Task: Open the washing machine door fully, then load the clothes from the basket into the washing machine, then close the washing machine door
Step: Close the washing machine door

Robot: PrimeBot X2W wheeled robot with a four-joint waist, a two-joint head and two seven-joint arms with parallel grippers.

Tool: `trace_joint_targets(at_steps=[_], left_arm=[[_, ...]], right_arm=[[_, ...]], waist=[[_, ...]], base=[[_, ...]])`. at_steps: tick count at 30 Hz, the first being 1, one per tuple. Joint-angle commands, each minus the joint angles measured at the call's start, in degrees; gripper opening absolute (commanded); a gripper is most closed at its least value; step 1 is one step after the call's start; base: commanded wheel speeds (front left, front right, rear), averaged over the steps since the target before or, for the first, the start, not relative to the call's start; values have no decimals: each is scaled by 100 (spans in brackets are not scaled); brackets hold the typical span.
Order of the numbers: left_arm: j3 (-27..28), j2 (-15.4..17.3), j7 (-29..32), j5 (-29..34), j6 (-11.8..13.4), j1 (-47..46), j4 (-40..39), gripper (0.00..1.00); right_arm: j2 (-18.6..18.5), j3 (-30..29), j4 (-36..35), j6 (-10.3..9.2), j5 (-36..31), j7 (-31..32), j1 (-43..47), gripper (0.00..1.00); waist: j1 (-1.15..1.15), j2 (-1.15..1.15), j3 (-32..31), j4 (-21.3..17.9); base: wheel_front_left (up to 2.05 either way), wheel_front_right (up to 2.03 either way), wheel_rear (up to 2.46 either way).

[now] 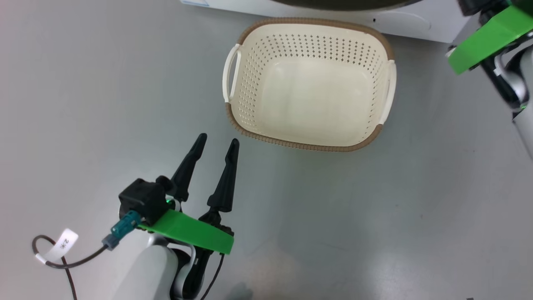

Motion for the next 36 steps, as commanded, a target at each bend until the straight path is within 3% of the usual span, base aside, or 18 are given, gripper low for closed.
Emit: trace_joint_targets(at_steps=[1, 9, 24, 36], left_arm=[[157, 115, -37, -57, -15, -93, -140, 100], [112, 115, -37, -162, -15, -168, -148, 100], [88, 115, -37, -230, -15, -158, -105, 100], [540, 115, -37, 186, -15, -5, 5, 100]], right_arm=[[-28, 44, -42, 8, -64, -26, -94, 0], [-169, -184, 293, 8, -395, -26, -699, 0], [-24, -474, 608, 8, -770, -26, -936, 0], [438, -379, 22, 8, -613, -26, 162, 0]], waist=[[0, 0, 113, 108], [0, 0, 243, 218], [0, 0, 185, 252], [0, 0, -548, -367]], base=[[0, 0, 0], [0, 0, 0], [0, 0, 0], [0, 0, 0]])
